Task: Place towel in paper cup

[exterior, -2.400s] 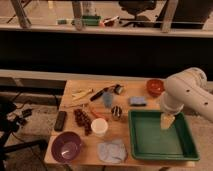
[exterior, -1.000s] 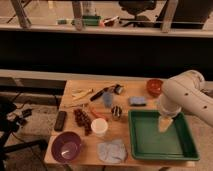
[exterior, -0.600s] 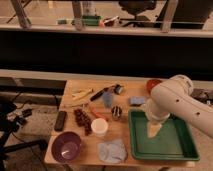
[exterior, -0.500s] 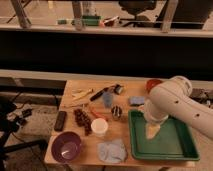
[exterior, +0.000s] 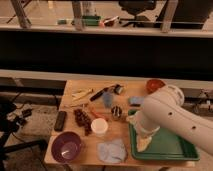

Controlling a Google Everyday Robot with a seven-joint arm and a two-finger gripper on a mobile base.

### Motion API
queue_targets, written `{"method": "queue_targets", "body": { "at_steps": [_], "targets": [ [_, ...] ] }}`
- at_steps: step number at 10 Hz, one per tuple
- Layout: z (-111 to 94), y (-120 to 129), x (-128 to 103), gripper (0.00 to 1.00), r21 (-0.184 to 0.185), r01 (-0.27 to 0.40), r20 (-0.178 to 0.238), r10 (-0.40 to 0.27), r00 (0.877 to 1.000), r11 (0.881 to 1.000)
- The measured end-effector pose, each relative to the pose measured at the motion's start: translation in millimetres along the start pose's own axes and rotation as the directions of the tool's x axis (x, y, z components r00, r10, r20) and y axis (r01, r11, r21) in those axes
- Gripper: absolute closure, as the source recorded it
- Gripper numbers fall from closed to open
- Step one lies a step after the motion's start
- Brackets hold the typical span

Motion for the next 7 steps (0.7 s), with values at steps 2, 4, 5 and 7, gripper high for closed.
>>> {"method": "queue_targets", "body": {
  "at_steps": [2, 4, 5, 7],
  "targets": [
    [15, 10, -16, 0.2, -0.021, 0.052, 0.022, -0.052, 0.998, 0.998],
    [30, 14, -29, 0.2, -0.025, 0.092, 0.052, -0.09, 0.995, 0.995],
    [36, 12, -37, 0.2, -0.02, 0.107, 0.069, -0.105, 0.992, 0.994],
    [48, 10, -51, 0.2, -0.008, 0.111, 0.098, -0.109, 0.989, 0.994]
  ]
}}
